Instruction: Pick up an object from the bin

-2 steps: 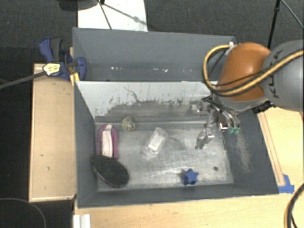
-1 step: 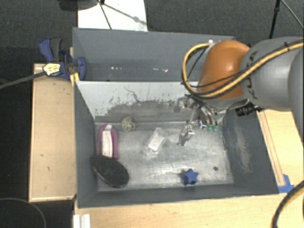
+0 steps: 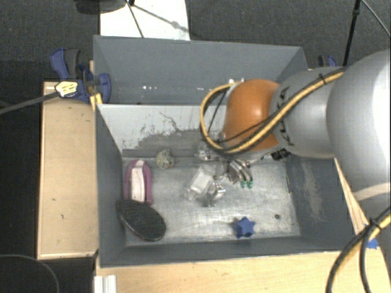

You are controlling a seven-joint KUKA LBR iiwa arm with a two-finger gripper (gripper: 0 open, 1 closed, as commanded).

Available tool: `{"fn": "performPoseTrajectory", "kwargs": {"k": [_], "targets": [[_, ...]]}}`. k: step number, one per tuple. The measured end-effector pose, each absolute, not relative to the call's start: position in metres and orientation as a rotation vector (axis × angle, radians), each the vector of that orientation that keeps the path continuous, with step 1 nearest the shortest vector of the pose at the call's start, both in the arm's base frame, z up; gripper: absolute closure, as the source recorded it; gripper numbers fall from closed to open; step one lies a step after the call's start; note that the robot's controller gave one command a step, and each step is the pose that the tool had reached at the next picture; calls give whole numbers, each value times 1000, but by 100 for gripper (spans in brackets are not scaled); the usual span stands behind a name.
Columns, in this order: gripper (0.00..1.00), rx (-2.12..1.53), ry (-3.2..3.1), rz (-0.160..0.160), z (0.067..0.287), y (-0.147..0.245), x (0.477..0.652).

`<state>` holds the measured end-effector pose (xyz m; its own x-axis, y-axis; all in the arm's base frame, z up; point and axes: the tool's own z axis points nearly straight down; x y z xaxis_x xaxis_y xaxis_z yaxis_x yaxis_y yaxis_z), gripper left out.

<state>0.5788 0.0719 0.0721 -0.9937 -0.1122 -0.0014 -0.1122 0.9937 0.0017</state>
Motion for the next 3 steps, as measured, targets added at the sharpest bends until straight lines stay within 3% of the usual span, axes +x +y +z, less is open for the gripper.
{"fn": "performPoseTrajectory", "kwargs": {"k": [1, 2, 3], "targets": [[100, -176, 3135, 2, 73, 71, 579], [100, -570, 3082, 0, 73, 98, 550], [100, -960, 2980, -1, 225, 94, 540]]}}
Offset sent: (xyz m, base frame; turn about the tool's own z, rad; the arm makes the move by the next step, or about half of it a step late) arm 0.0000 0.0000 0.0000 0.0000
